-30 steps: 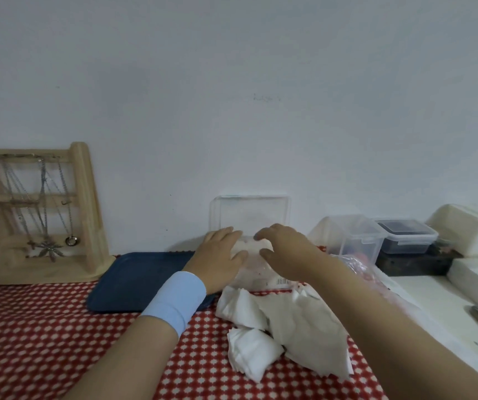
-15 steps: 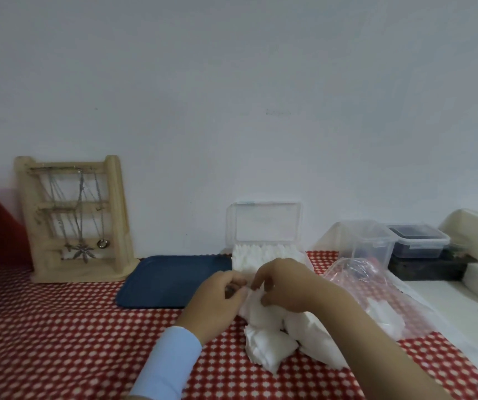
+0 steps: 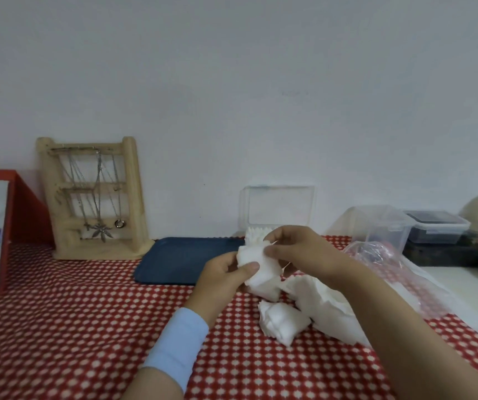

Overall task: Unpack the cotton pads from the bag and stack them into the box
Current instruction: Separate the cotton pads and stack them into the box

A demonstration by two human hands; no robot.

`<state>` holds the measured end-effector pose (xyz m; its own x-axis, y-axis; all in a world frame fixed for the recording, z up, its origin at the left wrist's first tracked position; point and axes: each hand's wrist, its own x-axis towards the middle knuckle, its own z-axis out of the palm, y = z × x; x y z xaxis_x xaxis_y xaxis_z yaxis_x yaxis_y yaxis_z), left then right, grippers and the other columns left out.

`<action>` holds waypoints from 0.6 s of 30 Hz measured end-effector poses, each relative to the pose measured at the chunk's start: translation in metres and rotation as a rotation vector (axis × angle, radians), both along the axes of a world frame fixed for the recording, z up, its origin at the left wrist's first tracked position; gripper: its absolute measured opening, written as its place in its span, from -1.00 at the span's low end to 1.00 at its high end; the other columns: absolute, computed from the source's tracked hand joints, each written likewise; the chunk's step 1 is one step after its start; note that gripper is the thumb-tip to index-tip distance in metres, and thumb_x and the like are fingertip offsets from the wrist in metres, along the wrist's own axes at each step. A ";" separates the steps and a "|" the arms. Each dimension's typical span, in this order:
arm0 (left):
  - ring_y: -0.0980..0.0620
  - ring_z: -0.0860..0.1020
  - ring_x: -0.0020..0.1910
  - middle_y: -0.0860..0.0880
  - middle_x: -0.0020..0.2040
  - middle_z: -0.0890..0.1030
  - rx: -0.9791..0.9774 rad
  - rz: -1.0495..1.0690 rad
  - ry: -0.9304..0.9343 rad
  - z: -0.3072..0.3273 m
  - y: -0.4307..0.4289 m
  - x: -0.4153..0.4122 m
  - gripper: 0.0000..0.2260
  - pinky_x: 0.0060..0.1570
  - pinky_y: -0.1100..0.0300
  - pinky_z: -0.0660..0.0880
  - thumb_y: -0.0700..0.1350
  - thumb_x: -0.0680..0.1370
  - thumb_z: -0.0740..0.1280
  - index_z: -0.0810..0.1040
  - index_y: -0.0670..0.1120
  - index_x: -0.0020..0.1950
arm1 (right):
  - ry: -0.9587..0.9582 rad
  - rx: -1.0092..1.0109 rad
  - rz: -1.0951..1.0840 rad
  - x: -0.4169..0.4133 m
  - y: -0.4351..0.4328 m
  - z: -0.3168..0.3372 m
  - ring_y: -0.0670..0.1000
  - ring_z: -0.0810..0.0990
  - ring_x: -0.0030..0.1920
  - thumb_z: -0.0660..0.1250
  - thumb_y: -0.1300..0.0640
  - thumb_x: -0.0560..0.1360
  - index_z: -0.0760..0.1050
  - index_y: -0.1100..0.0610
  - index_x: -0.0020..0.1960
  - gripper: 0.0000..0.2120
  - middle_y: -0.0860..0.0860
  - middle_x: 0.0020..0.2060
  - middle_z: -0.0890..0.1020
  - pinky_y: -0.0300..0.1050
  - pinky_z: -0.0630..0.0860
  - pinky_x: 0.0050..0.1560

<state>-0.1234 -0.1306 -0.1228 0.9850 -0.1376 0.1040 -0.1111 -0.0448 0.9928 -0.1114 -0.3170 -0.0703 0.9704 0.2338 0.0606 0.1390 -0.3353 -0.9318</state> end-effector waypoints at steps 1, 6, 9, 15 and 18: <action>0.05 0.72 0.01 0.01 -0.02 0.76 -0.025 -0.003 0.024 -0.001 0.002 0.000 -0.90 0.01 0.19 0.63 -0.16 0.58 0.42 0.70 -0.06 0.07 | 0.024 0.031 0.019 -0.001 0.001 -0.001 0.04 0.60 -0.23 0.41 0.19 0.56 0.60 0.19 0.11 -0.85 0.12 -0.19 0.66 0.08 0.60 -0.07; -0.04 0.71 0.05 -0.05 0.02 0.75 -0.040 -0.035 0.073 -0.005 0.010 -0.007 -0.88 0.05 0.09 0.64 -0.17 0.60 0.39 0.68 -0.08 0.12 | 0.091 -0.001 0.137 -0.009 0.003 -0.003 -0.06 0.63 -0.24 0.40 0.12 0.57 0.65 0.09 0.15 -0.83 0.02 -0.17 0.70 -0.17 0.54 -0.25; -0.11 0.70 0.00 -0.18 0.05 0.73 -0.150 -0.043 0.141 -0.009 0.014 -0.013 -0.81 -0.11 0.12 0.61 -0.15 0.63 0.35 0.65 -0.19 0.18 | 0.055 -0.041 0.108 -0.006 0.006 -0.008 -0.04 0.63 -0.26 0.43 0.19 0.55 0.66 0.13 0.11 -0.85 0.07 -0.16 0.70 -0.15 0.53 -0.27; -0.09 0.74 -0.02 -0.16 0.02 0.75 -0.214 -0.017 0.215 -0.010 0.019 -0.022 -0.78 -0.14 0.18 0.63 -0.12 0.65 0.33 0.62 -0.21 0.20 | -0.409 -0.382 0.051 -0.006 0.016 -0.010 -0.13 0.59 -0.01 0.47 0.26 0.42 0.57 -0.21 0.09 -0.59 -0.20 0.08 0.56 -0.30 0.47 -0.11; -0.11 0.74 -0.06 -0.21 0.00 0.74 -0.316 -0.019 0.283 -0.006 0.018 -0.022 -0.66 -0.14 0.13 0.63 0.03 0.68 0.24 0.60 -0.22 0.20 | -0.372 -0.539 0.219 -0.011 0.022 -0.007 -0.21 0.53 0.12 0.48 0.14 0.41 0.62 -0.18 0.13 -0.65 -0.26 0.13 0.57 -0.30 0.47 0.06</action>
<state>-0.1456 -0.1126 -0.1291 0.9784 -0.1611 -0.1298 0.1696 0.2656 0.9490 -0.1223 -0.2953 -0.0772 0.8345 0.5132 0.2004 0.5345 -0.6659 -0.5204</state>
